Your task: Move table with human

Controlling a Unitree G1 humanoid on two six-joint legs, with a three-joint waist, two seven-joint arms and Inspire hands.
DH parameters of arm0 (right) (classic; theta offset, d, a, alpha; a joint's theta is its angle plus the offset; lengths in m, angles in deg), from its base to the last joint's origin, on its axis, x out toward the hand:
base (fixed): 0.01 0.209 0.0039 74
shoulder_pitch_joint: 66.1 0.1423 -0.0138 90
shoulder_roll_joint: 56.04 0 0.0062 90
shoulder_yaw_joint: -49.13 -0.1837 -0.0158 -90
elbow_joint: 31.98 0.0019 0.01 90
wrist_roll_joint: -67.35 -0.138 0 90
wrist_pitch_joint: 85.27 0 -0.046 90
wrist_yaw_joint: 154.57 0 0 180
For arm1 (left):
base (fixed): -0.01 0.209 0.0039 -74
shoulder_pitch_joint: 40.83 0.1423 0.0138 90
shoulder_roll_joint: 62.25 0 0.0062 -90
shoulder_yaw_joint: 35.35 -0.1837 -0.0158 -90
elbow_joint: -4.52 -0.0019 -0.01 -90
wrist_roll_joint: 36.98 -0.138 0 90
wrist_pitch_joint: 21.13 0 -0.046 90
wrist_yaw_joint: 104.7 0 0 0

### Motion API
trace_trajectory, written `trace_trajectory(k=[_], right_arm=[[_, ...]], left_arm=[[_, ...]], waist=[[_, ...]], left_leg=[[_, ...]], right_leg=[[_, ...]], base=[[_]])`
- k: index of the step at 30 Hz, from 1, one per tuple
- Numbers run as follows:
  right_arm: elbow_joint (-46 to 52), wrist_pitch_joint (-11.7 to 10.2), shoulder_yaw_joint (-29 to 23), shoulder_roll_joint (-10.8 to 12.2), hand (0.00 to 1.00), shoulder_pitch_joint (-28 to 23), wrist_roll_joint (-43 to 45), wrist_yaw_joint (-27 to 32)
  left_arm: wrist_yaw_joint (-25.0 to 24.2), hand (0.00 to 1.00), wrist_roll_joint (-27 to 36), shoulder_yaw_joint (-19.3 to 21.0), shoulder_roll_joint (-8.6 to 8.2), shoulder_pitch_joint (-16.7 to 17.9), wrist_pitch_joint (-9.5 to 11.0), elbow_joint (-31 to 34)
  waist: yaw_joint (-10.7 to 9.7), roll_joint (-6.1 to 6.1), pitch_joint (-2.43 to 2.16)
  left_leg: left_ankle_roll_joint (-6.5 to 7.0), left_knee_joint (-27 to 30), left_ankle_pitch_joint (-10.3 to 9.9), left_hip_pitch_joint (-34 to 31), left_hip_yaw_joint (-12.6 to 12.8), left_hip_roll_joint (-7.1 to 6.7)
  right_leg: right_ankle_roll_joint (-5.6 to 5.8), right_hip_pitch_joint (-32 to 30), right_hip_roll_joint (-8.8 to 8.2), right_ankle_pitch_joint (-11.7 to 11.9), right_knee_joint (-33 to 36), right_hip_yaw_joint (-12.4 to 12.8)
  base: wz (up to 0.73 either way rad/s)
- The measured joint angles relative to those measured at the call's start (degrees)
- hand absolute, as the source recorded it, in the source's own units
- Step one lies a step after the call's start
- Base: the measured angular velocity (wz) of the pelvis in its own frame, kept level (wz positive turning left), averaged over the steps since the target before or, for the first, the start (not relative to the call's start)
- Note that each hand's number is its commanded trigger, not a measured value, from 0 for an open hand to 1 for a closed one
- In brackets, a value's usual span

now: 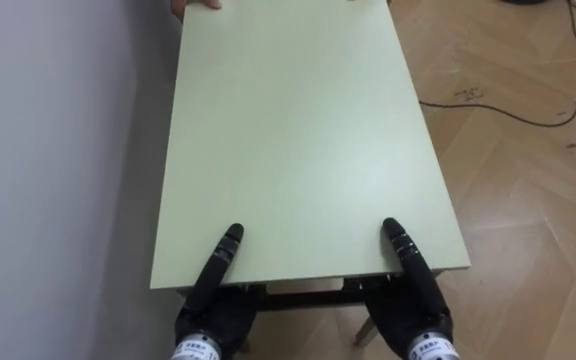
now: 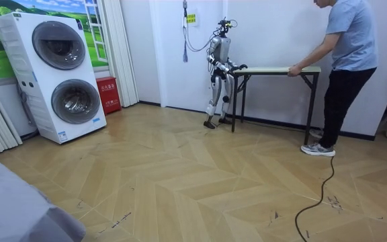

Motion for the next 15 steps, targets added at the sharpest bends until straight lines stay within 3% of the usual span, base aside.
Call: trace_trajectory(k=[9,14,15], right_arm=[[0.06,0.03,-0.03,0.01,1.00,0.05,0.13,0.17],[0.14,-0.02,-0.06,-0.02,1.00,0.22,0.27,0.16],[0.14,-0.02,-0.05,-0.02,0.92,0.23,0.28,0.16]], left_arm=[[0.00,1.00,0.00,-0.03,-0.01,0.01,0.07,0.00],[-0.01,1.00,-0.03,-0.09,-0.26,0.00,0.34,0.00],[-0.01,1.00,-0.03,-0.09,-0.27,0.00,0.34,0.00]], waist=[[0.47,0.12,-0.06],[-0.17,0.36,-0.20],[-0.23,0.41,-0.23]], left_leg=[[-0.20,1.88,0.16,-1.20,-0.30,0.87],[-0.20,2.02,0.15,-1.08,-0.03,0.78],[-0.20,1.97,0.15,-1.00,0.00,0.78]], right_leg=[[-0.06,0.09,0.95,0.03,0.21,0.36],[-0.13,0.09,0.91,0.08,0.25,2.46],[-0.13,0.10,0.91,0.08,0.26,2.70]], base=[[0.07],[0.00],[0.00]])
